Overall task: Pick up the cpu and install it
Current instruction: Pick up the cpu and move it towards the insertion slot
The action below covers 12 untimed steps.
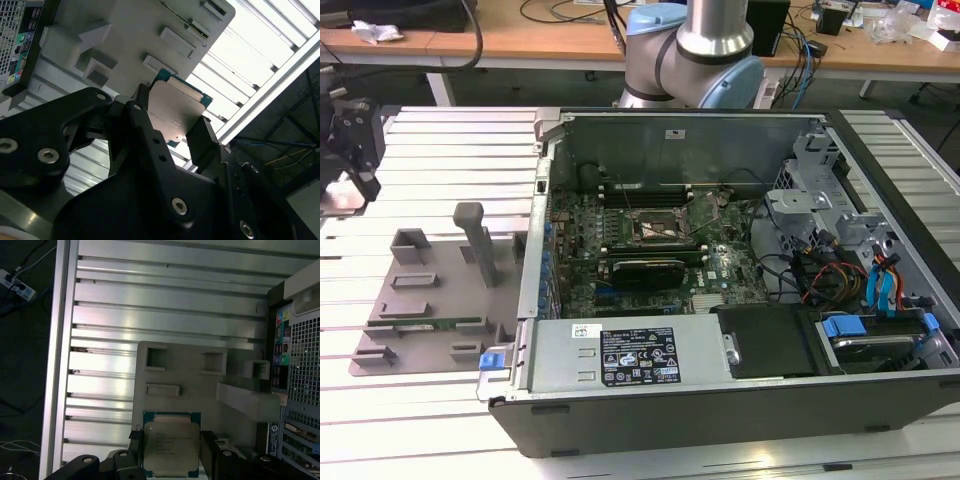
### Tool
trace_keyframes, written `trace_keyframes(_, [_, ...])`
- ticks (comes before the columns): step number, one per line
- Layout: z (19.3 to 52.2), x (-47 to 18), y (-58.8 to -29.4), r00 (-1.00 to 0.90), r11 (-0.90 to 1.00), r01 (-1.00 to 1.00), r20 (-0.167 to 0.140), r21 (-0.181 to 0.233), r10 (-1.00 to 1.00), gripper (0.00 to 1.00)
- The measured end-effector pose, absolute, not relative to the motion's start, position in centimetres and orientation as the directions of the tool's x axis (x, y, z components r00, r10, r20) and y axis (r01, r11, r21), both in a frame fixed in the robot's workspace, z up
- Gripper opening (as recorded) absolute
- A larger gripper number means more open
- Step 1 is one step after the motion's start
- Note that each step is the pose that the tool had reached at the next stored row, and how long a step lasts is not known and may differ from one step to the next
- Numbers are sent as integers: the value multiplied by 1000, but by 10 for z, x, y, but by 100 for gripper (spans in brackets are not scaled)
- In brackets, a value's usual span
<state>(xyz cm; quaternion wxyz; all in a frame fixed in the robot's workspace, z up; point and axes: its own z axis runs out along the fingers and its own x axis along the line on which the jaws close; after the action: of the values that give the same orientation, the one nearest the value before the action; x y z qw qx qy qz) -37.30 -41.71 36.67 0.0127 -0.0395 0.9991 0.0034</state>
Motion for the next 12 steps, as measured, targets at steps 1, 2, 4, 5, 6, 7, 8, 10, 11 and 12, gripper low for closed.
trace_keyframes(1, [369,-373,-414,-997,997,-79,-26,6,-79,55])
trace_keyframes(2, [371,-373,-410,-997,997,-79,-26,6,-79,55])
trace_keyframes(4, [373,-373,-404,-997,997,-79,-26,6,-79,55])
trace_keyframes(5, [375,-373,-399,-997,997,-79,-26,6,-79,55])
trace_keyframes(6, [377,-373,-394,-997,997,-79,-26,6,-79,55])
trace_keyframes(7, [379,-373,-388,-997,997,-79,-26,6,-79,55])
trace_keyframes(8, [380,-373,-384,-997,997,-79,-26,6,-79,55])
trace_keyframes(10, [387,-373,-374,-997,997,-79,-26,6,-79,55])
trace_keyframes(11, [390,-373,-372,-997,997,-79,-26,6,-79,55])
trace_keyframes(12, [394,-373,-370,-997,997,-79,-26,6,-79,55])
